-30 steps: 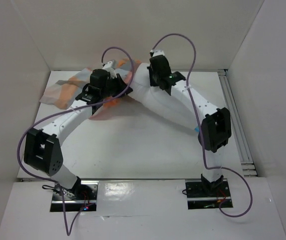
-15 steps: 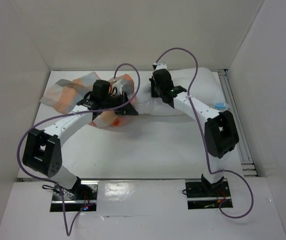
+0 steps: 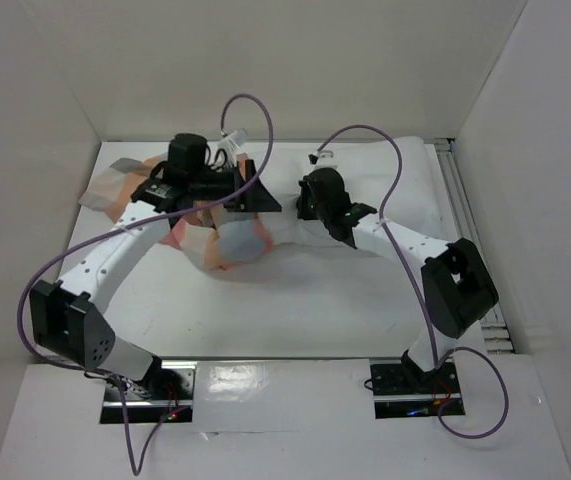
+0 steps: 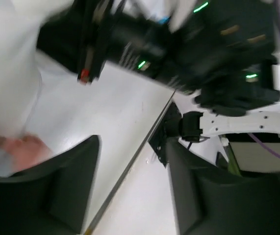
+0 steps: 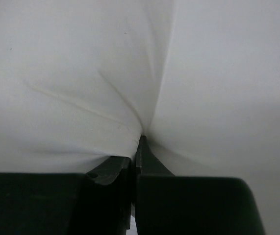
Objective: Put the pillow into the pillowcase
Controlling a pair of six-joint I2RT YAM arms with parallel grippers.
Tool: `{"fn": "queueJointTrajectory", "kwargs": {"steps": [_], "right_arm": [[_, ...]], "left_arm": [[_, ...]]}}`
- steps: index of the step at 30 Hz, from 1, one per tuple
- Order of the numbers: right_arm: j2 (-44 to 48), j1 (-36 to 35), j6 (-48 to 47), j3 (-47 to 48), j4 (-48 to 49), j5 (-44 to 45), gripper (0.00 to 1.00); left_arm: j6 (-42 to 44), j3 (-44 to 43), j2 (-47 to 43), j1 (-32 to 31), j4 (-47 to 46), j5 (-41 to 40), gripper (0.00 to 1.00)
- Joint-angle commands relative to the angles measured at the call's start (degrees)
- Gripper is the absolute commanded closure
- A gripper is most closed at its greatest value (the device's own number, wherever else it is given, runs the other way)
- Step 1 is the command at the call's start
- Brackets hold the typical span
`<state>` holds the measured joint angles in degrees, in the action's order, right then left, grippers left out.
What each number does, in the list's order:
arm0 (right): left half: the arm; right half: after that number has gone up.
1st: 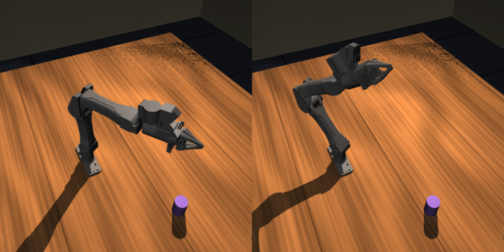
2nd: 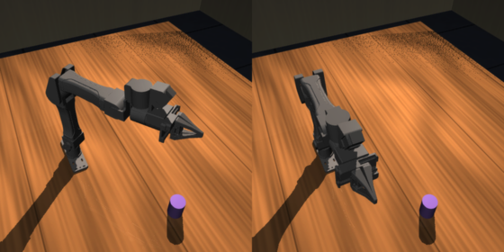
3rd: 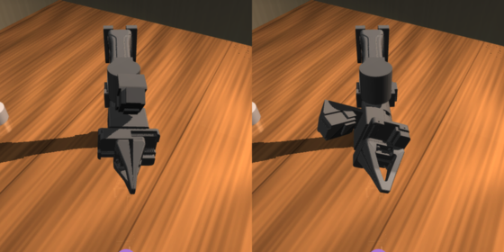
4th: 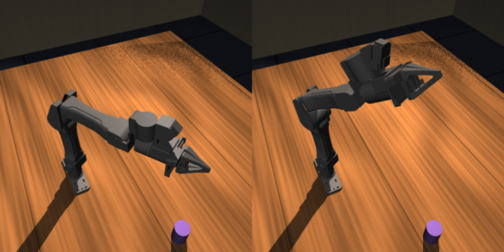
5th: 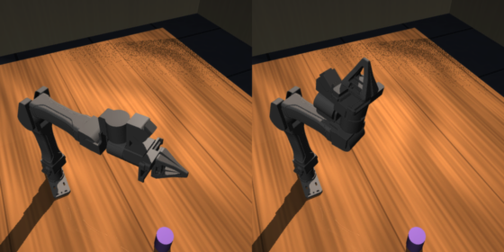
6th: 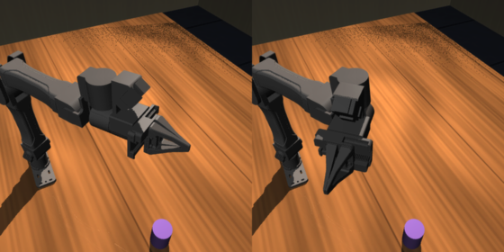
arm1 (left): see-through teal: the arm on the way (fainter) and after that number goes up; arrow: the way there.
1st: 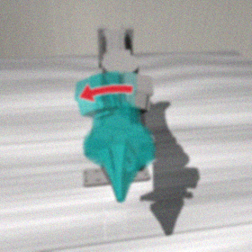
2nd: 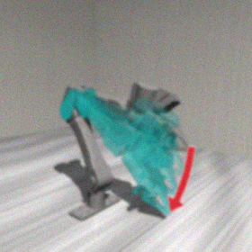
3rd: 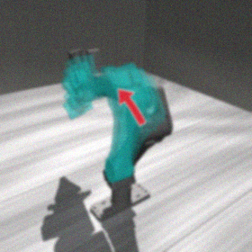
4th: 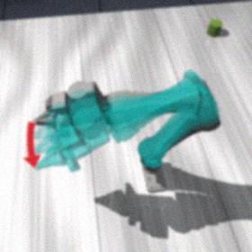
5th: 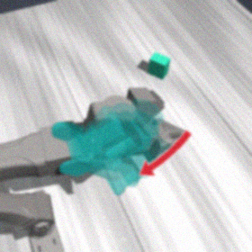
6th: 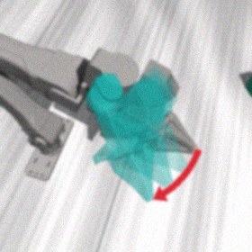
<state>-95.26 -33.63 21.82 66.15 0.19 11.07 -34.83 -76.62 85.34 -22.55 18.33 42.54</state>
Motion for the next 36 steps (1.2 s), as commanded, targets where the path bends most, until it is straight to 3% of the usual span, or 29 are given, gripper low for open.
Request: {"fn": "queueJointTrajectory", "kwargs": {"steps": [1,3,5,7,8,10,13,17,23,25,30,36], "right_arm": [[1.4,-3.0,2.6,-2.5,-1.1,-3.1,1.0],[2.1,-3.7,2.6,-2.5,-1.1,-2.2,1.0],[2.8,-5.1,2.0,-3.1,-1.6,-0.7,1.0],[3.3,-5.9,2.0,-4.5,-1.6,-0.2,1.0],[3.3,-6.4,2.0,-5.5,-1.6,0.3,1.0],[4.5,-7.0,2.6,-6.4,-1.6,0.4,1.0],[5.0,-7.6,3.2,-7.6,-1.6,1.0,1.0],[5.6,-8.8,3.2,-7.6,-2.4,2.0,1.0],[6.1,-8.8,3.2,-8.2,-3.5,3.1,1.0],[6.1,-9.4,3.2,-8.2,-3.5,3.1,1.0],[6.1,-9.4,2.7,-8.2,-4.1,3.6,1.0],[5.6,-9.4,2.7,-8.2,-4.1,3.6,1.0]], "left_arm": [[4.4,-6.1,-5.2,3.2,5.1,2.4,0.35],[4.4,-6.9,-5.2,5.8,5.8,0.7,0.54],[3.2,-8.7,-5.2,7.2,8.1,-5.0,0.54],[3.8,-12.9,-1.5,7.3,11.8,-11.7,0.38],[3.8,-14.2,-0.1,7.3,15.0,-20.5,0.38],[4.5,-17.1,4.5,7.3,15.6,-29.0,0.34],[4.5,-21.1,9.6,7.3,16.9,-33.7,0.25],[3.9,-27.3,19.8,6.6,19.3,-38.9,0.26],[3.4,-30.2,25.4,4.3,19.5,-43.6,0.3],[2.7,-30.2,26.2,4.3,20.1,-44.4,0.33],[1.7,-30.9,24.4,3.7,20.1,-46.2,0.72],[3.7,-32.7,22.6,3.7,18.3,-43.7,0.94]]}}
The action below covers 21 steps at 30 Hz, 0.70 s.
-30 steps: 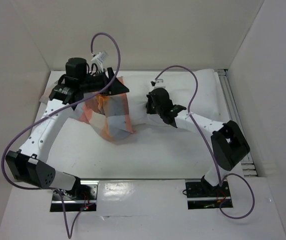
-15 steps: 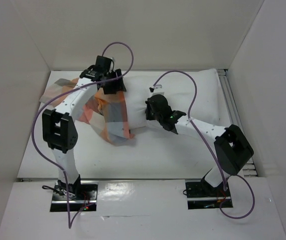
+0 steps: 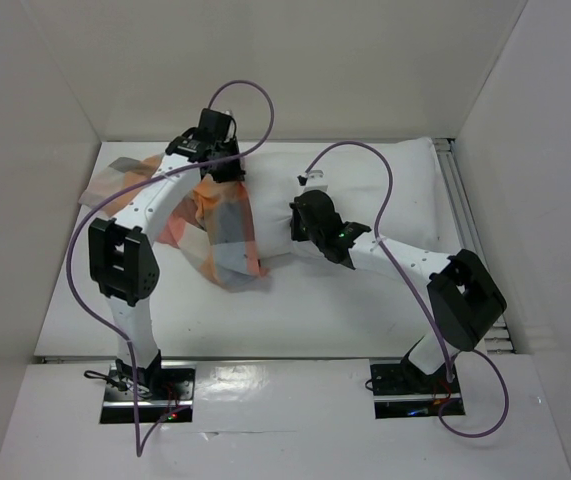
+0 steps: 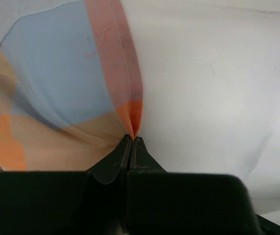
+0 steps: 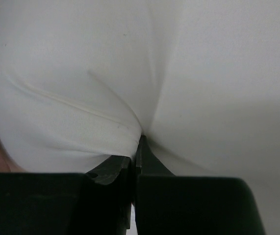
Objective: Put the pillow into the pillowcase
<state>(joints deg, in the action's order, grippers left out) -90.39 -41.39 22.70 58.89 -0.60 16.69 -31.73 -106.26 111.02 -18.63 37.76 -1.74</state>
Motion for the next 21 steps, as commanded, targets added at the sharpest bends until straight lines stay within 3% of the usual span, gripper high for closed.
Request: {"fn": "queueJointTrajectory", "kwargs": {"steps": [1,2,6,10,17,21], "right_arm": [[0.7,-1.6,1.8,-1.0,-3.3,-2.0,1.0],[0.7,-1.6,1.8,-1.0,-3.3,-2.0,1.0],[0.7,-2.2,1.8,-1.0,-3.3,-2.0,1.0],[1.3,-2.8,1.8,-1.0,-3.8,-2.0,1.0],[5.9,-6.3,2.9,-3.5,2.6,2.2,1.0],[11.4,-8.4,3.4,-5.4,11.8,7.9,1.0]], "left_arm": [[0.6,-3.6,-3.1,-0.2,-0.4,1.3,0.96],[0.6,-4.1,-2.6,-0.2,-0.4,1.3,1.0],[0.1,-4.7,-3.8,-0.7,0.2,3.5,1.0],[0.1,-3.3,-6.7,-1.5,-4.2,10.6,1.0],[-1.1,-17.1,0.8,-7.2,-4.4,25.4,1.0],[-5.4,-24.8,5.9,-7.9,-8.1,36.2,1.0]]}}
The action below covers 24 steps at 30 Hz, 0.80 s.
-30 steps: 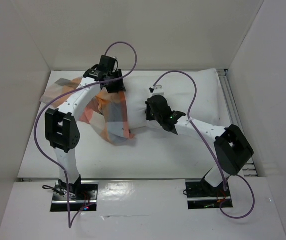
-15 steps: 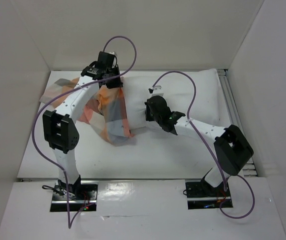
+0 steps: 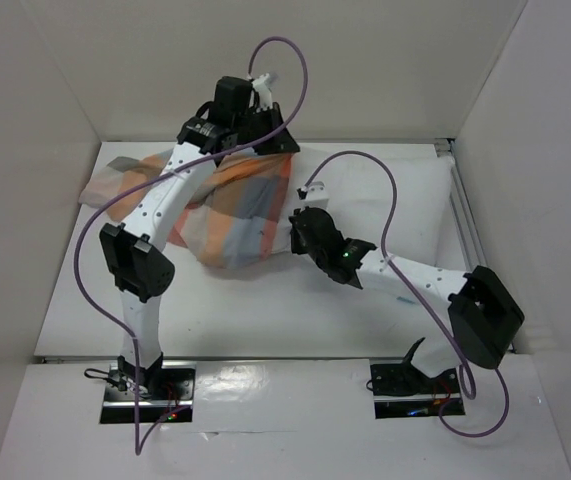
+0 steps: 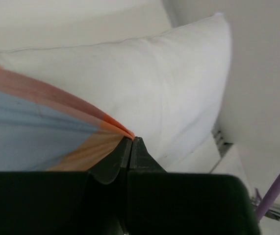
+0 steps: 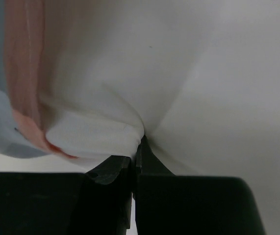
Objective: Put the pillow into the pillowcase
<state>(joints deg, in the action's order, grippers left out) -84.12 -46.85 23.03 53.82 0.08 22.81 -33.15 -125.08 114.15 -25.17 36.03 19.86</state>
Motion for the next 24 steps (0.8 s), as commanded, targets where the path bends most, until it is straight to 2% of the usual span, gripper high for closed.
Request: {"fn": "queueJointTrajectory", "kwargs": {"steps": [1,3,5,10,11,14,15,16,17,20,23,24], "right_arm": [[5.6,-3.0,3.1,-0.3,12.4,3.8,1.0],[6.2,-3.0,2.4,0.5,14.3,5.6,1.0],[6.2,-3.5,0.7,1.6,15.0,6.3,1.0],[2.5,-3.5,-0.4,2.6,12.2,3.7,1.0],[2.5,-4.0,-0.4,2.0,12.2,2.9,1.0],[5.1,-4.7,-1.8,-2.7,10.6,-0.9,1.0],[6.1,-4.7,-1.8,-4.1,9.9,-2.6,1.0],[7.1,-4.7,-2.6,-6.3,9.2,-3.7,1.0],[9.4,-4.7,-2.6,-7.0,7.2,-4.7,1.0],[14.1,-5.9,-5.0,-9.1,4.0,-7.4,1.0],[14.8,-6.4,-5.8,-9.6,-1.0,-8.7,0.99],[14.8,-6.4,-5.8,-9.1,-2.2,-8.2,0.93]], "left_arm": [[-4.6,-10.4,3.9,-1.4,-6.3,15.6,1.0],[-5.3,-13.2,5.8,-1.4,-5.4,17.8,1.0],[-5.4,-11.9,6.4,-1.9,-5.4,18.4,1.0],[-4.2,-0.6,5.8,-2.4,-4.7,18.4,1.0],[-3.6,3.6,5.3,-2.4,-4.7,18.4,1.0],[-1.2,8.3,3.5,-3.0,-4.1,17.3,1.0],[0.3,8.4,2.1,-3.0,-3.5,16.4,0.94],[1.1,8.4,1.6,-3.0,-2.7,14.4,0.76],[1.8,7.2,1.1,-2.3,-1.3,13.8,0.69],[3.0,3.4,-0.5,0.3,0.1,13.0,0.43],[3.0,2.7,-1.9,2.9,0.1,13.0,0.38],[2.4,3.3,-2.7,3.5,-0.7,13.0,0.38]]}}
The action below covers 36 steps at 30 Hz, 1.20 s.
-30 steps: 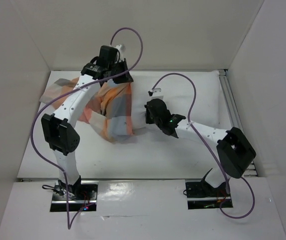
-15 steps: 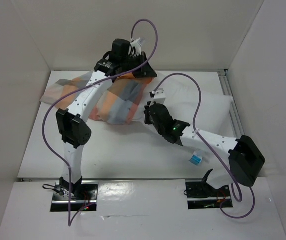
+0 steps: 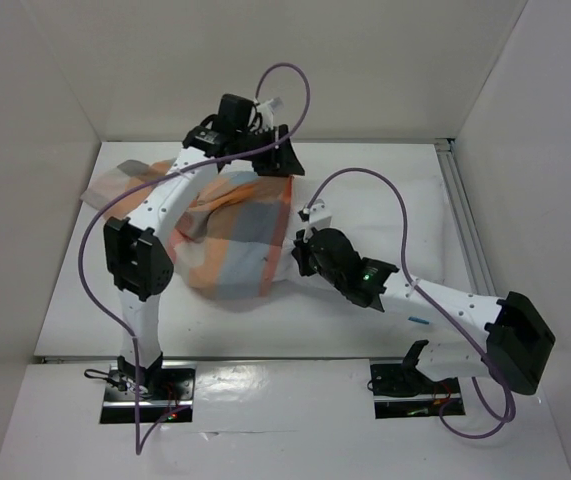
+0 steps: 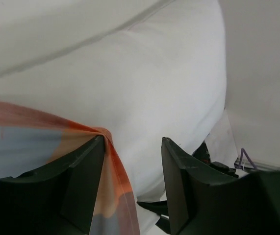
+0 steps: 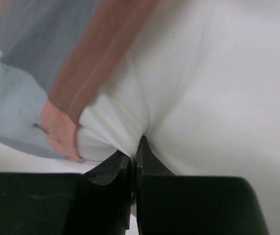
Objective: Put the pillow into the pillowcase
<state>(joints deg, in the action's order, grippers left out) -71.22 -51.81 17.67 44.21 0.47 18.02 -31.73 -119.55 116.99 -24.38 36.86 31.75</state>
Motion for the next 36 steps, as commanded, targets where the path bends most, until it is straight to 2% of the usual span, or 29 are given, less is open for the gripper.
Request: {"fn": "queueJointTrajectory", "kwargs": {"steps": [1,5,8,10,13,15,16,19,22,24,25,27,29,30,34,36], "right_arm": [[1.9,-2.0,-0.4,0.5,-3.4,-2.2,0.93],[3.7,-2.0,-0.4,-0.1,-4.8,-0.7,0.92],[3.7,-2.0,-0.4,-0.6,-6.0,0.5,0.9],[3.7,-2.0,-0.4,-0.6,-6.6,1.0,0.88],[4.3,-2.0,-0.4,-0.6,-7.8,2.3,0.85],[4.9,-2.0,-0.4,-0.6,-7.9,3.2,0.8],[5.4,-2.0,-1.0,-0.6,-8.4,3.8,0.8],[5.4,-2.0,-1.0,-0.1,-9.5,5.0,0.77],[5.4,-2.0,-1.0,0.4,-9.5,5.0,0.74],[4.9,-2.0,-1.0,0.4,-9.0,5.0,0.74],[4.9,-2.0,-1.0,0.4,-9.0,5.0,0.74],[4.2,-2.5,-1.0,0.4,-9.0,5.0,0.74],[3.6,-2.5,-1.0,0.4,-9.0,5.0,0.74],[3.6,-2.5,-1.0,0.4,-9.0,5.0,0.74],[4.7,-2.5,-1.0,0.4,-8.5,5.0,0.75],[4.7,-2.5,-1.0,0.4,-8.5,5.0,0.76]], "left_arm": [[0.4,-2.3,-5.5,3.2,-1.5,1.1,0.38],[0.4,-1.7,-5.5,5.2,-1.1,-2.2,0.38],[1.6,-1.7,-4.8,5.2,2.7,-10.2,0.26],[2.7,-1.7,-4.2,5.7,4.4,-13.6,0.26],[4.6,-1.0,-3.2,5.7,5.6,-13.6,0.24],[4.6,-1.0,-2.4,5.7,7.0,-16.0,0.23],[4.6,-2.2,-1.0,5.7,8.3,-20.5,0.23],[4.6,-2.7,0.2,5.7,10.8,-25.0,0.22],[5.9,-3.8,2.4,5.7,12.5,-24.1,0.19],[7.2,-4.5,3.9,5.7,13.9,-19.6,0.19],[7.2,-4.5,4.5,5.7,13.9,-17.4,0.21],[8.7,-3.9,5.0,5.7,12.5,-10.3,0.47],[8.7,-3.9,5.0,5.7,11.4,-8.0,0.87],[8.7,-3.9,4.1,5.7,10.8,-5.7,1.0],[6.8,-3.4,1.0,5.7,5.3,-1.2,1.0],[4.7,-1.6,-1.8,5.7,1.7,3.9,1.0]]}}
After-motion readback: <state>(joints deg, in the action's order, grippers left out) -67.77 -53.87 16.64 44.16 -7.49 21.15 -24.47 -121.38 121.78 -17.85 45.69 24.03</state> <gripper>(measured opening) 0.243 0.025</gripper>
